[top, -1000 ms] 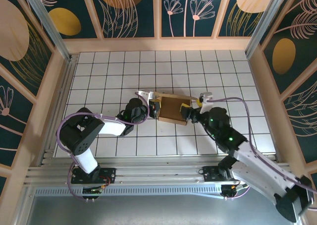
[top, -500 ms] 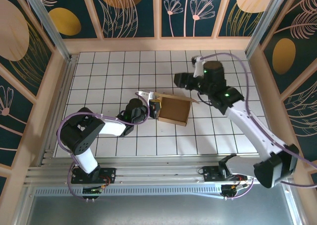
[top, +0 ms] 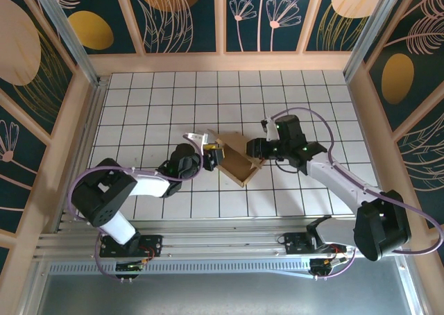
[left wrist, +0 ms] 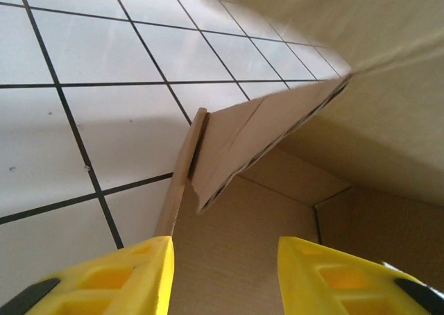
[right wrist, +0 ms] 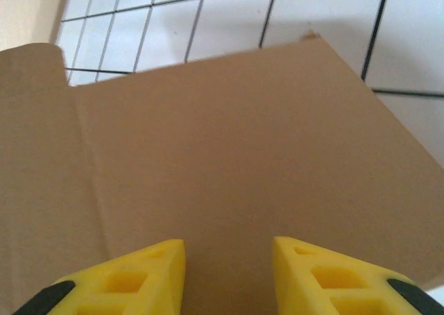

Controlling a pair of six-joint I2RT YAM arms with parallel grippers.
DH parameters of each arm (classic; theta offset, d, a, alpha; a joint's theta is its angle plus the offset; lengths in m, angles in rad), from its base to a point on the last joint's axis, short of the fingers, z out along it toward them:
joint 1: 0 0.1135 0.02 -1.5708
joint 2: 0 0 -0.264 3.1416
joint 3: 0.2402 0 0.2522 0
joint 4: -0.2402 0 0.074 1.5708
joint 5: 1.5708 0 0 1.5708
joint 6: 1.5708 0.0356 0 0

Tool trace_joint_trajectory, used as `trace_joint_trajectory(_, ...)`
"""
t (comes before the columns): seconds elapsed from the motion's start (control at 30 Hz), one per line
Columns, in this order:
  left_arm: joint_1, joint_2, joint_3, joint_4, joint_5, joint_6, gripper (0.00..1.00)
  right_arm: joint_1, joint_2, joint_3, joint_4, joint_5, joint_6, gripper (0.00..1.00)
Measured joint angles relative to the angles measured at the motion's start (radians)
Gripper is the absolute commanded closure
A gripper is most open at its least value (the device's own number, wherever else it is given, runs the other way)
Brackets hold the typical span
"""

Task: Fold the paper box

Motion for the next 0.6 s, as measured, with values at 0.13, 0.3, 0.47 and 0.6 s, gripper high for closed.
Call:
trace_joint_trajectory(0.13, 0.000, -0.093, -0.064, -0.017, -0.002, -0.016, 0.54, 0.005, 0.000, -0.043, 0.032, 0.005, 0.008, 0.59)
trace_joint_trajectory(0.3, -0.001, -0.353, -0.152, -0.172, -0.061, -0.083, 0.51, 0.040, 0.014, -0.074, 0.074, 0.061, 0.008, 0.58)
trace_joint_trajectory(0.47, -0.001, -0.671, -0.143, -0.463, -0.205, -0.224, 0.40, 0.128, 0.065, -0.125, 0.120, 0.201, -0.002, 0.56)
trace_joint_trajectory(0.6, -0.001, -0.780, -0.095, -0.680, -0.301, -0.307, 0.32, 0.190, 0.096, -0.135, 0.124, 0.302, -0.026, 0.51)
